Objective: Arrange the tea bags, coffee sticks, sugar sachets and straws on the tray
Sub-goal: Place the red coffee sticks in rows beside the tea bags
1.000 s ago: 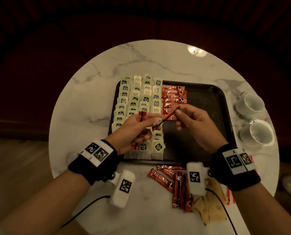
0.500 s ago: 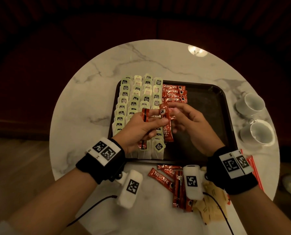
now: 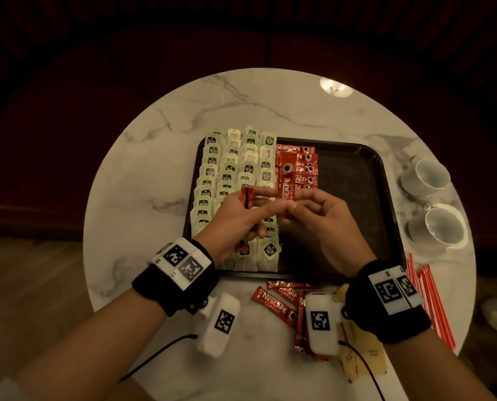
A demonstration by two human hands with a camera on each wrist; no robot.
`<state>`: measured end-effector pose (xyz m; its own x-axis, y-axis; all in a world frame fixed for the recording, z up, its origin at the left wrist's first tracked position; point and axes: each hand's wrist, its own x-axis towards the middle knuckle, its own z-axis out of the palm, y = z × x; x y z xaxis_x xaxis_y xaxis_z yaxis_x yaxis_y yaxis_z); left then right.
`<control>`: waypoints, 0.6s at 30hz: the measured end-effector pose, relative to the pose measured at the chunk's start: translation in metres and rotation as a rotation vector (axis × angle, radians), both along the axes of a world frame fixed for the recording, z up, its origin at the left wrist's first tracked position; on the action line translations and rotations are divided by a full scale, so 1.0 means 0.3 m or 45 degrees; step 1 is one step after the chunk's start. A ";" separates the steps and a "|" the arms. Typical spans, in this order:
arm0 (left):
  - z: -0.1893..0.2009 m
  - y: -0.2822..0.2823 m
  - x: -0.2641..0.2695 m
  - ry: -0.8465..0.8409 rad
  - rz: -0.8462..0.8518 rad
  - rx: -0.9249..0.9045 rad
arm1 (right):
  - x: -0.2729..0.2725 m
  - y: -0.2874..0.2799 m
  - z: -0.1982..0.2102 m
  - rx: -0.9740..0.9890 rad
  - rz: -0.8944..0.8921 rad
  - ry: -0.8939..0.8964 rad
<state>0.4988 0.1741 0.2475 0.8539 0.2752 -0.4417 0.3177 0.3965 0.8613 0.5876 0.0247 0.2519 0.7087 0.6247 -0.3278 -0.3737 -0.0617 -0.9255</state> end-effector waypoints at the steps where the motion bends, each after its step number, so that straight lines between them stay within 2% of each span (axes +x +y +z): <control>1: -0.002 -0.003 0.000 0.015 -0.021 0.009 | -0.004 0.003 -0.003 0.017 -0.049 0.028; 4: -0.012 -0.011 0.001 0.036 -0.008 0.045 | -0.018 0.009 -0.018 0.023 -0.127 0.056; 8: -0.015 -0.010 0.002 0.022 0.018 0.166 | -0.026 0.005 -0.035 -0.085 -0.093 -0.013; 14: -0.018 0.012 0.005 0.034 -0.281 0.571 | 0.021 -0.025 -0.016 -0.114 -0.166 -0.105; 16: -0.023 0.022 0.007 0.049 -0.319 0.568 | 0.049 -0.044 -0.012 -0.196 -0.115 -0.184; 18: -0.028 0.030 0.011 0.073 -0.262 0.549 | 0.078 -0.064 -0.015 -0.250 -0.049 -0.187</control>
